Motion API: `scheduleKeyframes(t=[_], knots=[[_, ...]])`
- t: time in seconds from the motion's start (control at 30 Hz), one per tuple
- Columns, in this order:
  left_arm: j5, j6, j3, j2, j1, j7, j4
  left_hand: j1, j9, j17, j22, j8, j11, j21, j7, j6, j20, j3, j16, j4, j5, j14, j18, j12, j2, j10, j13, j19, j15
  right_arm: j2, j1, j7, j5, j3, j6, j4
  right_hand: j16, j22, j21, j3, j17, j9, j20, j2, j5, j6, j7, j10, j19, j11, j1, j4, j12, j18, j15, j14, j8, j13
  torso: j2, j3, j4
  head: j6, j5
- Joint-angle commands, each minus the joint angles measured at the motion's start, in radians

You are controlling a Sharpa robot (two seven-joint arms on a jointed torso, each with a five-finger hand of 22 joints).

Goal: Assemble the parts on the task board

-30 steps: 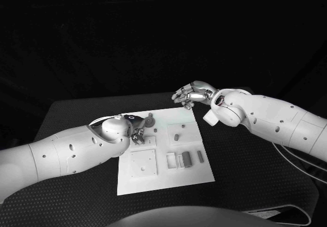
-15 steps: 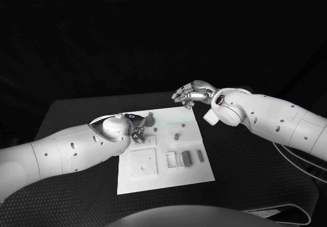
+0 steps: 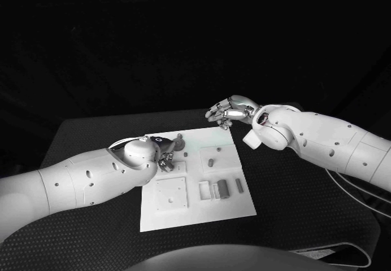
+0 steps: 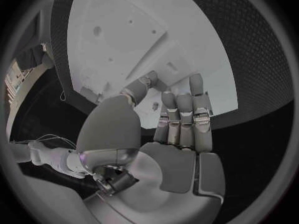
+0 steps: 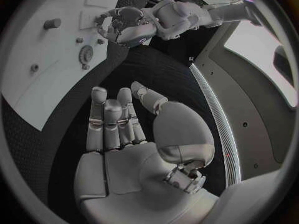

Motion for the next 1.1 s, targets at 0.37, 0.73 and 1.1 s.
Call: scheduleKeyframes(t=[0.37,0.73,1.1], knots=[[-0.002,0.026,-0.003,-0.004,0.0,0.007,0.004,0.007,0.003,0.002,-0.001,0.0,0.007,-0.004,0.009,0.006,0.001,0.003,-0.005,0.002,-0.005,-0.007,-0.015,-0.001,-0.007,-0.002,0.002,-0.005,0.002,0.002,-0.002,0.006,-0.007,0.0,0.015,-0.002,-0.005,0.012,-0.007,-0.004,-0.002,-0.001,-0.001,-0.003,0.004,-0.005,0.006,-0.002,0.005,0.002,-0.011,0.002,0.006,0.012,-0.007,0.002,-0.005,-0.002,0.0,-0.0003,0.0003,-0.003,-0.002],[-0.005,0.006,-0.003,-0.007,0.0,0.002,0.006,0.005,0.004,0.002,-0.001,0.001,0.007,-0.004,0.009,0.007,0.002,0.003,-0.004,0.004,-0.006,-0.007,-0.015,-0.001,-0.007,-0.002,0.003,-0.005,0.002,0.003,-0.004,0.007,-0.007,0.0,0.016,-0.003,-0.005,0.012,-0.007,-0.004,-0.002,-0.001,-0.001,-0.003,0.004,-0.005,0.007,-0.002,0.005,0.002,-0.011,0.002,0.006,0.012,-0.006,0.002,-0.005,-0.002,0.0,-0.0003,-0.0001,-0.003,-0.002],[-0.005,-0.007,-0.003,-0.005,0.0,0.001,0.005,-0.009,0.006,0.004,-0.003,-0.002,0.007,-0.003,0.009,0.006,0.001,-0.004,-0.005,0.019,-0.029,-0.006,-0.015,0.0,-0.019,-0.002,0.005,-0.003,0.001,0.003,-0.004,0.007,-0.007,0.0,0.016,-0.003,-0.005,0.012,-0.007,-0.004,-0.002,-0.002,-0.001,-0.004,0.004,-0.005,0.007,-0.002,0.005,0.002,-0.012,0.002,0.006,0.012,-0.006,0.002,-0.006,-0.002,0.0,0.0005,0.0001,-0.001,-0.002]])
